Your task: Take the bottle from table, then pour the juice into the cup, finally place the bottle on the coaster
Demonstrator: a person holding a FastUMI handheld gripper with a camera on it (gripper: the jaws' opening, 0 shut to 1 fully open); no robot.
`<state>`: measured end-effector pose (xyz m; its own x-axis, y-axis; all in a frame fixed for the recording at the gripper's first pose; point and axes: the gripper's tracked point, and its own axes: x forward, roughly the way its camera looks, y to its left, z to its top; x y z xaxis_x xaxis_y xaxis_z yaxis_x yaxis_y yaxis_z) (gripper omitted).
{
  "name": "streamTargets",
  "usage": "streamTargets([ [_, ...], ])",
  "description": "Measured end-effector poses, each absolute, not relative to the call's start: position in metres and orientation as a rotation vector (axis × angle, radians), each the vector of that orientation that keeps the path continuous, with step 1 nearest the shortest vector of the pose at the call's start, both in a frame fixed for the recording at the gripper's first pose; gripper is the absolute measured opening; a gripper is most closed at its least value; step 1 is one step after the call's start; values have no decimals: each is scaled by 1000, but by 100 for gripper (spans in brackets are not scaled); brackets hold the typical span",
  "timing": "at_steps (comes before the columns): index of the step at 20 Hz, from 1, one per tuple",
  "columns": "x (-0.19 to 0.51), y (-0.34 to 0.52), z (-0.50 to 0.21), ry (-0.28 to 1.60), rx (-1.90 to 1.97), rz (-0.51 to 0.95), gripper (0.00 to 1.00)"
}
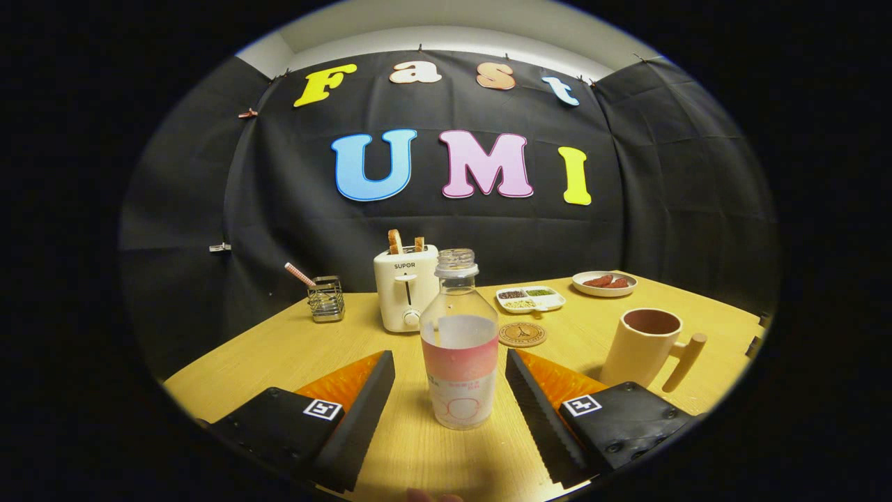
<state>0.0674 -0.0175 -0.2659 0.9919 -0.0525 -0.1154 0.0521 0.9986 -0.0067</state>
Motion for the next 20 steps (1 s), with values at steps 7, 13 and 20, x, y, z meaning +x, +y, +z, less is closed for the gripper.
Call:
streamTargets([
  [7, 98, -25, -280, 107, -56, -78, 99],
  [13, 106, -31, -287, 117, -36, -96, 77],
  [20, 98, -29, -246, 129, -48, -85, 76],
])
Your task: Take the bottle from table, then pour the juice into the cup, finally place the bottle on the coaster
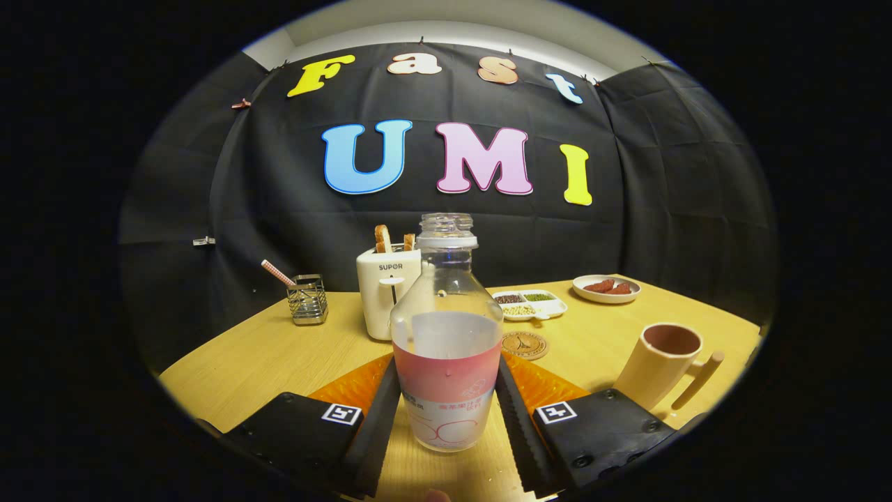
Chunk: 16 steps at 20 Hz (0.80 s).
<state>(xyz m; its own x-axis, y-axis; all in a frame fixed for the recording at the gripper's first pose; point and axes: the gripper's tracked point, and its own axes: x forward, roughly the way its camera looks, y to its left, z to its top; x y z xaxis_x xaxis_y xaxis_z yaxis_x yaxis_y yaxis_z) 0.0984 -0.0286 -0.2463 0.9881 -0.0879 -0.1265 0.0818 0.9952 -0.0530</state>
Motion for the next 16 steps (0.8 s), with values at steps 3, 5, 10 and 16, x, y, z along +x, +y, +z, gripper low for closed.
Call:
streamTargets([
  [3, 87, -27, -217, 110, -58, -77, 76],
  [5, 79, -29, -202, 112, -57, -78, 75],
  [10, 62, -42, -173, 129, -34, -72, 75],
  [16, 49, -63, -163, 156, 139, -53, 75],
])
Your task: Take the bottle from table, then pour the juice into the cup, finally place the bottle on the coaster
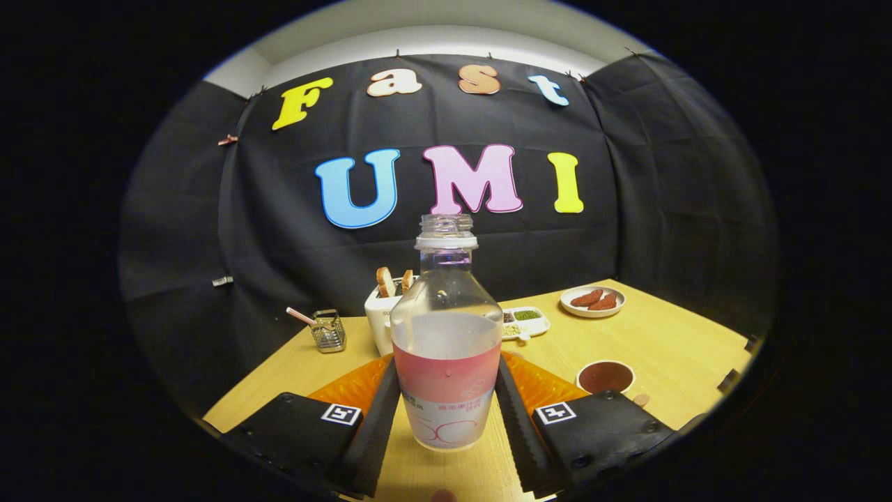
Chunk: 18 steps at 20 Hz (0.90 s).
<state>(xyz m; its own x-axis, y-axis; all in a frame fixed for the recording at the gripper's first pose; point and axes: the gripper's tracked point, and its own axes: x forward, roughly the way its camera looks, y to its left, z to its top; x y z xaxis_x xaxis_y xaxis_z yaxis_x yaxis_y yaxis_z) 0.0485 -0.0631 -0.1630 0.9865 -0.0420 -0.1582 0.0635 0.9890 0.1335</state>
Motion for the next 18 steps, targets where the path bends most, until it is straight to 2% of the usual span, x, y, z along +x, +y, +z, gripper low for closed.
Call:
streamTargets([
  [18, 51, -110, -210, 306, 816, -113, 75],
])
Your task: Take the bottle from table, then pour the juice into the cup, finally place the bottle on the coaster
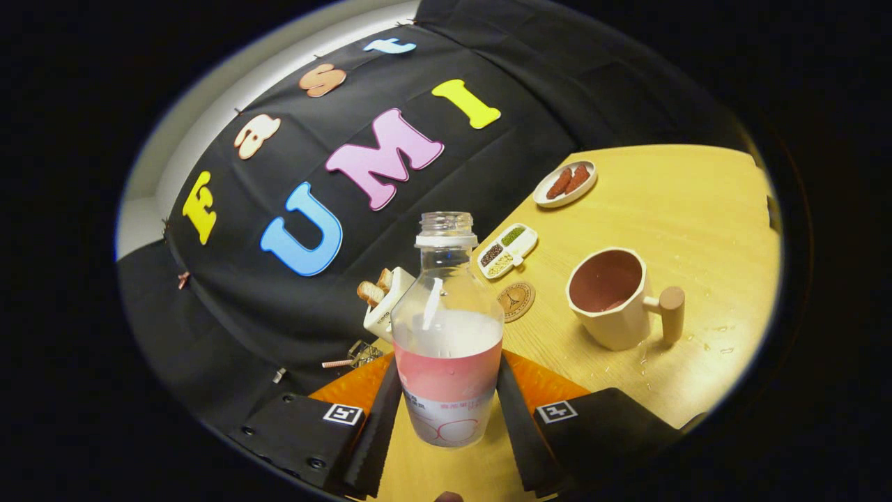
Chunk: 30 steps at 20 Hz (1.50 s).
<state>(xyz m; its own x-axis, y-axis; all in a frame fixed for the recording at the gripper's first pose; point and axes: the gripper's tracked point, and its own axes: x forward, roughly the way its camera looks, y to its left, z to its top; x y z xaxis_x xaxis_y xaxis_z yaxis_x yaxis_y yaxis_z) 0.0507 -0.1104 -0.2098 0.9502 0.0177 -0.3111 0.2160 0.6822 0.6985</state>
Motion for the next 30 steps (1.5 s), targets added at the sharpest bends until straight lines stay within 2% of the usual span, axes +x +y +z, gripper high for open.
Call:
streamTargets([
  [19, 65, -113, -234, 331, 1250, -201, 75],
  [30, 75, -121, -232, 273, 1440, -251, 75],
])
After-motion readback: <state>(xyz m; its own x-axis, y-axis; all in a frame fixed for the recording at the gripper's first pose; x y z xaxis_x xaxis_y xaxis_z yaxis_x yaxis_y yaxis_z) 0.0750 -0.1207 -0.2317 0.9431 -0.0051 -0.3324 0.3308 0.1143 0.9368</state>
